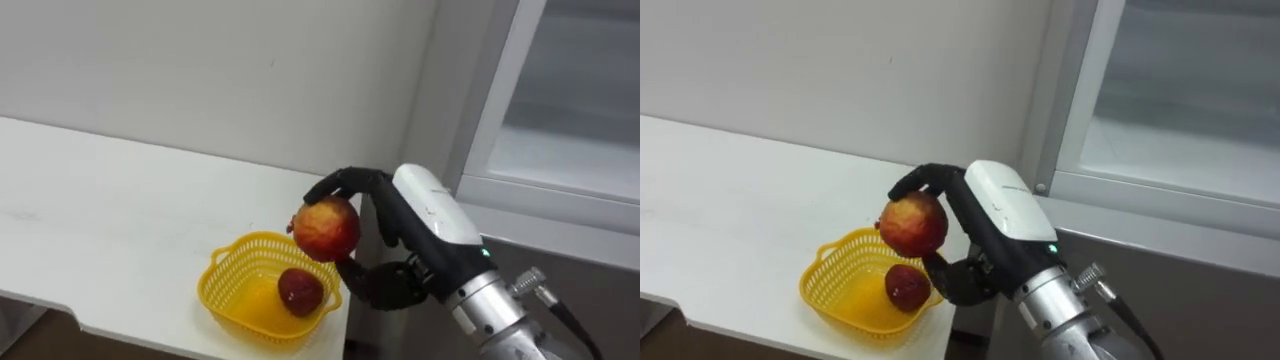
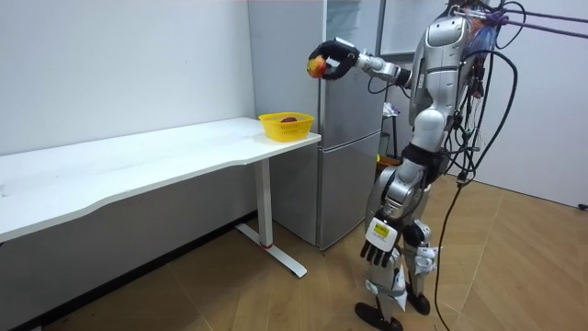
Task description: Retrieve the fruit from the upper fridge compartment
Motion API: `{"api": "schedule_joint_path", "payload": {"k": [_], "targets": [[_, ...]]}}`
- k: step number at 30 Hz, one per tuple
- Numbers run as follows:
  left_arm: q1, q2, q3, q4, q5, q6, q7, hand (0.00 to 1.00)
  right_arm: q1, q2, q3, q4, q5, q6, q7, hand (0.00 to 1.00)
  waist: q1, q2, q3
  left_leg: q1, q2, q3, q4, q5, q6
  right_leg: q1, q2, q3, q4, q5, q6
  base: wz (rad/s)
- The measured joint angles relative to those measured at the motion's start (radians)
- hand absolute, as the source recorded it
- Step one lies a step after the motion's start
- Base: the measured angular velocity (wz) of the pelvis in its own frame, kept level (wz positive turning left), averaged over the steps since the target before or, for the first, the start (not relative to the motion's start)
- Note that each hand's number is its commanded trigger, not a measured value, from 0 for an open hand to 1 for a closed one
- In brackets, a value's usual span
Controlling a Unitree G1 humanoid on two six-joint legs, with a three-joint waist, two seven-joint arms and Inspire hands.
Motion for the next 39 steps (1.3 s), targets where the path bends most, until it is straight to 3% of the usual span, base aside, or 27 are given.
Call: {"api": "schedule_joint_path", "payload": {"k": [5,19,24,31,33,37,38,39], "targets": [[-0.009,0.002,0.0,-0.002,0.014,0.006,-0.001,0.0,-0.018,0.0,0.001,0.082,-0.027,0.029,0.002,1.0,0.016,-0.008,-0.0036,-0.007,-0.003,-0.002,0.0,0.003,0.003,-0.001,-0.003,-0.014,-0.001,0.0,0.0,0.06],[-0.016,0.016,-0.044,-0.003,0.019,0.034,-0.023,0.0,-0.047,0.001,0.088,0.19,-0.079,0.094,0.014,1.0,0.041,-0.025,0.0049,-0.015,-0.007,-0.028,-0.001,0.003,0.003,-0.002,-0.004,-0.032,-0.001,-0.002,0.003,0.04],[-0.016,0.017,-0.067,-0.005,0.019,0.046,-0.022,0.0,-0.085,0.004,0.115,0.296,-0.085,0.109,0.015,1.0,0.04,-0.024,0.0057,-0.027,-0.017,-0.049,0.018,0.002,0.003,0.0,-0.006,-0.055,-0.001,-0.003,0.004,0.11],[-0.018,0.016,-0.072,-0.016,0.02,0.06,-0.022,0.0,-0.086,0.022,0.118,0.314,-0.106,0.118,0.024,1.0,0.043,-0.011,0.0118,-0.044,-0.018,-0.056,0.035,0.002,0.004,-0.005,-0.006,-0.055,0.0,-0.003,0.005,0.03],[-0.019,0.017,-0.082,-0.02,0.022,0.068,-0.023,0.0,-0.096,0.042,0.128,0.362,-0.111,0.118,0.024,1.0,0.053,-0.007,0.011,-0.044,-0.017,-0.054,0.035,0.002,0.005,-0.007,-0.005,-0.045,0.001,-0.003,0.005,-0.06],[-0.019,0.017,-0.087,-0.044,0.022,0.067,-0.023,0.0,-0.097,0.045,0.156,0.416,-0.111,0.118,0.033,1.0,0.074,-0.002,0.0089,-0.047,-0.017,-0.052,0.034,0.003,0.005,-0.017,-0.004,-0.024,0.003,-0.003,0.004,-0.03],[-0.02,0.017,-0.087,-0.045,0.022,0.067,-0.023,0.0,-0.097,0.047,0.158,0.422,-0.111,0.118,0.04,0.91,0.081,-0.001,0.0088,-0.048,-0.017,-0.052,0.034,0.003,0.006,-0.018,-0.005,-0.024,0.004,-0.003,0.004,0.0],[-0.02,0.017,-0.087,-0.046,0.023,0.068,-0.023,0.0,-0.097,0.047,0.158,0.424,-0.111,0.118,0.043,0.56,0.086,0.0,0.0081,-0.049,-0.018,-0.053,0.034,0.003,0.006,-0.018,-0.005,-0.025,0.003,-0.003,0.004,0.0]]}}
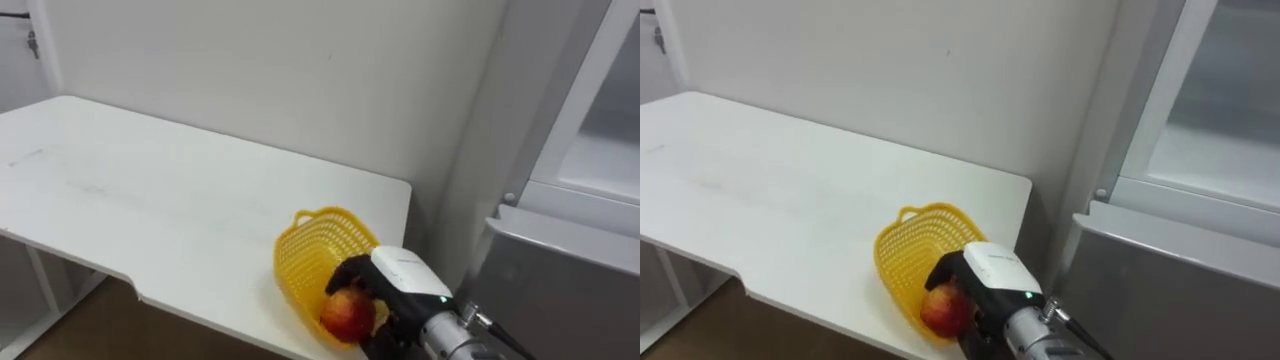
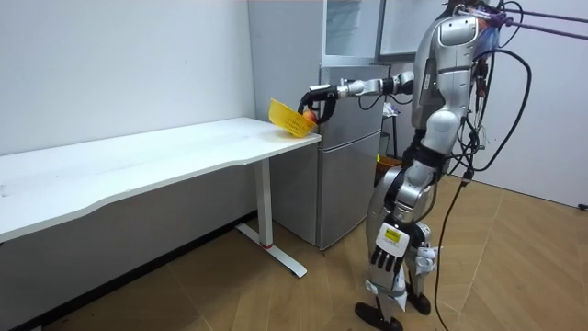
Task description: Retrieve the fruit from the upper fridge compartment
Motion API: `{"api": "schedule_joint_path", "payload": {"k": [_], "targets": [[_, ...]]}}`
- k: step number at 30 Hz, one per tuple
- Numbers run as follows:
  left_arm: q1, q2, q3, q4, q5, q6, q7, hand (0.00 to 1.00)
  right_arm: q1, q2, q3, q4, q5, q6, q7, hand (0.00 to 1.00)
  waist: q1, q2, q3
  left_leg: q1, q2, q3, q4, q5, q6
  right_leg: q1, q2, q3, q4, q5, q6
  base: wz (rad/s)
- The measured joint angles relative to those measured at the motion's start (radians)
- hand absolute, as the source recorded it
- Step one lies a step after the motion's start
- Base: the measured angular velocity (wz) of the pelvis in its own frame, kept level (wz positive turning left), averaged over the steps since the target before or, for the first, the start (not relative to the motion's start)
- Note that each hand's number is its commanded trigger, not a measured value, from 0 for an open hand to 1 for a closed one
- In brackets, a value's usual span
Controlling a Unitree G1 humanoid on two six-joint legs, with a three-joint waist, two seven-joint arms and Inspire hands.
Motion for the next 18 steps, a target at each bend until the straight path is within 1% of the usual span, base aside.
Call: {"api": "schedule_joint_path", "payload": {"k": [1,2,6,18], "targets": [[0.0,0.0,0.0,0.0,0.001,0.0,0.0,0.0,0.0,0.0,0.0,0.0,0.0,0.0,0.0,0.03,0.002,0.0,-0.0001,0.0,0.0,-0.001,0.0,0.0,0.0,0.0,0.0,0.0,0.0,0.0,0.0,0.0],[0.0,0.0,0.0,0.0,0.001,0.0,0.0,0.0,0.0,0.0,0.0,0.0,0.0,0.0,0.0,0.0,0.007,0.001,-0.0003,0.0,0.0,-0.001,0.0,0.0,0.0,0.001,0.0,0.0,0.0,0.0,0.0,0.0],[0.002,0.0,0.0,0.0,0.001,0.003,0.0,0.0,0.0,0.0,0.0,0.0,0.004,0.0,0.0,0.0,0.009,-0.001,-0.0015,0.0,-0.001,0.0,-0.001,0.0,0.0,0.003,0.001,-0.001,-0.001,0.0,0.0,0.03],[0.001,0.0,-0.003,0.002,-0.001,0.007,0.001,0.0,0.0,0.001,0.0,0.0,0.015,0.0,-0.01,0.0,0.009,0.0,-0.0007,-0.001,0.0,-0.001,0.0,0.0,0.0,0.007,0.0,0.0,-0.002,0.0,0.0,0.0]]}}
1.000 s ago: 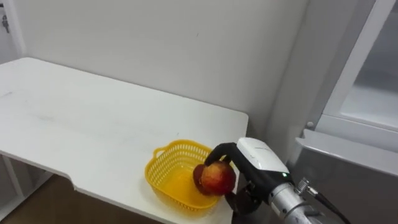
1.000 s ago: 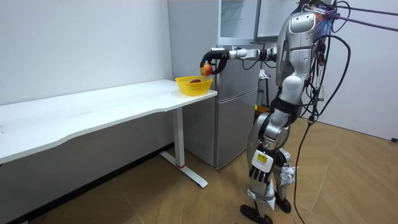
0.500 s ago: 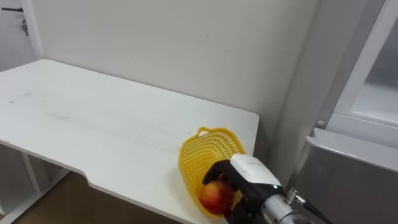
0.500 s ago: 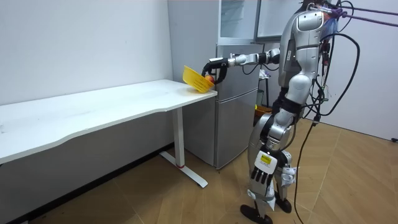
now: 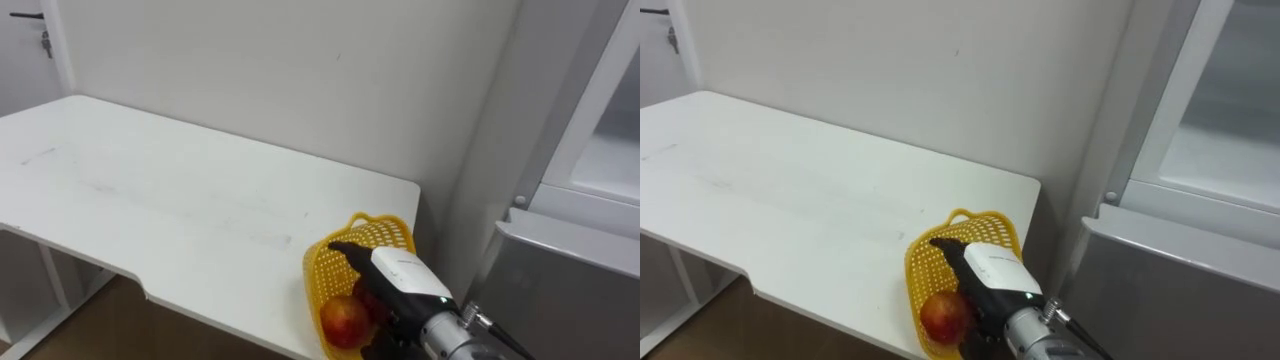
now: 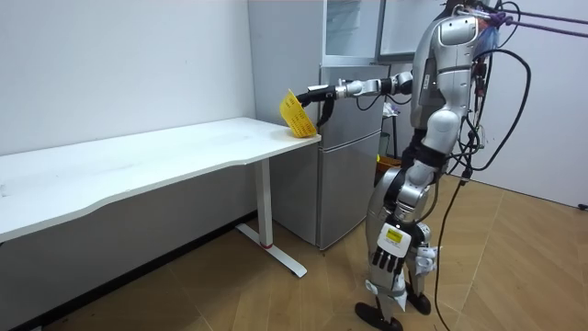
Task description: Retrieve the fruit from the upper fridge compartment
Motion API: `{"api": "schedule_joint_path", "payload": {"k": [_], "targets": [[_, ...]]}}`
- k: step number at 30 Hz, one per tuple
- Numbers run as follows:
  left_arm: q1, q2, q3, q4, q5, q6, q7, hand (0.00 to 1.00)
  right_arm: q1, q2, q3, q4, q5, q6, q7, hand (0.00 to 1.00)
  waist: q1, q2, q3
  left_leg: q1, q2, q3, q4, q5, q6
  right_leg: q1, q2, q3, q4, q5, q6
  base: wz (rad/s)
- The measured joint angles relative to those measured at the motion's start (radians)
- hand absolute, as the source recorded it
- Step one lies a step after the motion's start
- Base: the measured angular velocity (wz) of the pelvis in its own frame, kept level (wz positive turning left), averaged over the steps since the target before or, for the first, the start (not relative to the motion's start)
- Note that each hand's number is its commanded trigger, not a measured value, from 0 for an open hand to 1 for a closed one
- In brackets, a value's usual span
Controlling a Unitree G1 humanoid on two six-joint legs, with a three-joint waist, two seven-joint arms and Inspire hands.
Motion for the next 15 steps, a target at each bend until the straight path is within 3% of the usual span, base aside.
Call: {"api": "schedule_joint_path", "payload": {"k": [11,15], "targets": [[-0.002,-0.001,0.004,0.0,0.004,0.001,0.008,0.0,0.0,-0.001,-0.002,-0.004,0.004,-0.001,0.0,0.0,-0.004,0.002,0.0002,-0.003,0.0,0.003,0.001,0.0,0.0,-0.002,0.0,0.002,-0.002,0.0,0.0,0.0],[-0.002,-0.002,0.011,-0.001,0.01,0.0,0.008,0.0,0.0,-0.006,-0.006,-0.05,-0.002,-0.002,0.0,0.0,-0.01,0.0,-0.0046,-0.008,0.0,0.001,-0.002,0.0,0.0,-0.009,0.0,0.002,-0.002,0.0,0.0,0.0]]}}
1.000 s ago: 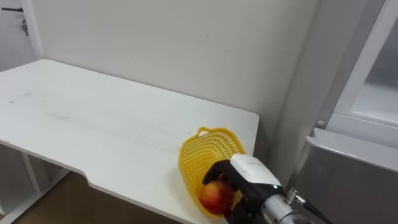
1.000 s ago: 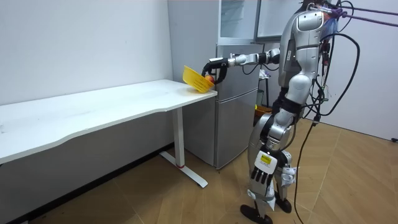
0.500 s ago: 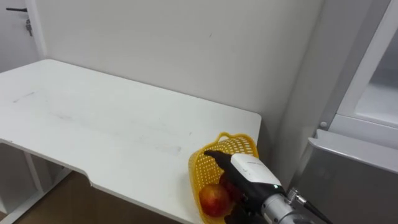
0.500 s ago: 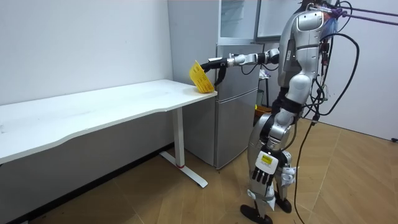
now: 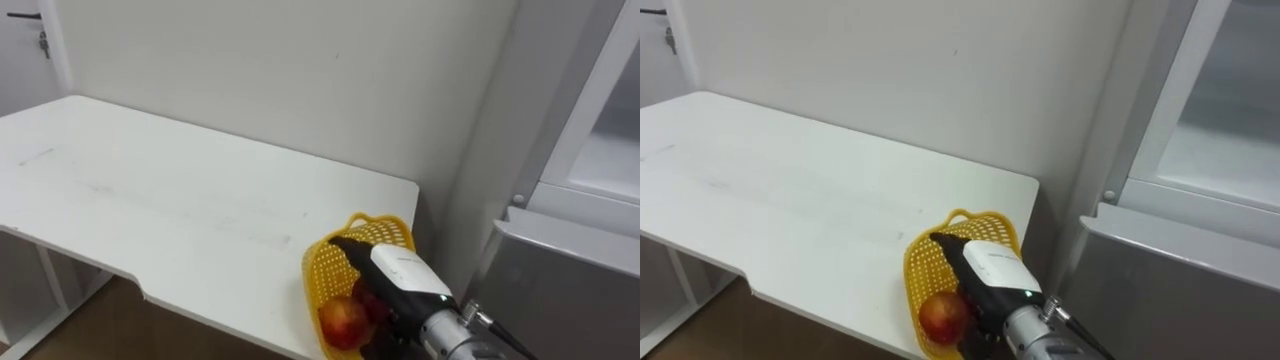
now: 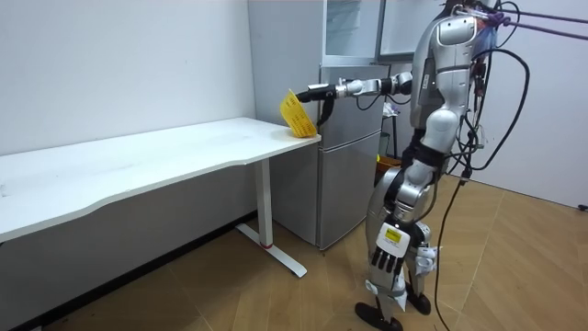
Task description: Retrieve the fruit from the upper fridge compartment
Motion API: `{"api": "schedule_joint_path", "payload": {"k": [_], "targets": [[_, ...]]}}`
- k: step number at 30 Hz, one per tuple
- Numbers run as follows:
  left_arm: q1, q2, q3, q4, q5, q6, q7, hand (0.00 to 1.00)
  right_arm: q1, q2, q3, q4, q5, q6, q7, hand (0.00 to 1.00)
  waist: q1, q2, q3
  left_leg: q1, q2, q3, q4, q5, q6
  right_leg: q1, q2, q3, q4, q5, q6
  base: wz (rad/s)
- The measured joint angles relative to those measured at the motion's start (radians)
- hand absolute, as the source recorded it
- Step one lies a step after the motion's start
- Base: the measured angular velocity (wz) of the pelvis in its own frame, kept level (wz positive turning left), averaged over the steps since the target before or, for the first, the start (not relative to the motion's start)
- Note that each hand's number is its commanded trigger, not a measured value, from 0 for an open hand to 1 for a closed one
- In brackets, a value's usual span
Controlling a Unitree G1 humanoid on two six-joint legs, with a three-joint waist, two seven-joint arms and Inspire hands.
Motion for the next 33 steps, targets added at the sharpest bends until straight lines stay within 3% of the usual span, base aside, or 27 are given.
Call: {"api": "schedule_joint_path", "payload": {"k": [12,17,25,28,33], "targets": [[-0.007,0.0,0.04,0.001,0.003,-0.013,-0.013,0.0,0.0,-0.008,-0.058,-0.153,0.016,-0.019,0.005,0.0,-0.03,0.007,0.0002,0.012,0.001,0.013,-0.003,0.0,0.0,0.005,0.0,0.001,0.0,0.0,0.0,-0.01],[-0.005,-0.007,0.048,0.0,0.009,-0.012,-0.015,0.0,0.0,-0.006,-0.076,-0.174,0.035,-0.019,0.025,0.0,-0.037,0.009,-0.0109,0.016,0.001,0.018,-0.003,0.0,0.0,0.005,0.001,0.015,0.001,0.0,0.0,-0.04],[0.003,-0.013,0.069,0.002,0.01,-0.017,0.015,0.0,0.0,-0.007,-0.114,-0.279,0.128,-0.021,0.026,0.0,-0.055,0.008,-0.0114,0.027,0.001,0.024,-0.006,0.0,0.0,0.014,0.001,0.026,0.003,0.0,0.0,-0.01],[0.016,-0.011,0.07,0.002,0.008,-0.032,0.023,0.0,0.0,-0.007,-0.138,-0.308,0.162,-0.021,0.026,0.0,-0.065,0.002,-0.0149,0.033,0.002,0.025,-0.01,0.0,0.0,0.018,0.001,0.027,0.002,0.0,0.0,0.0],[0.026,-0.01,0.072,0.0,0.008,-0.037,0.021,0.0,-0.003,-0.012,-0.185,-0.424,0.217,-0.022,0.026,0.0,-0.095,0.0,-0.0148,0.034,0.008,0.033,-0.01,0.0,0.0,0.015,0.001,0.033,0.002,0.0,0.0,-0.02]]}}
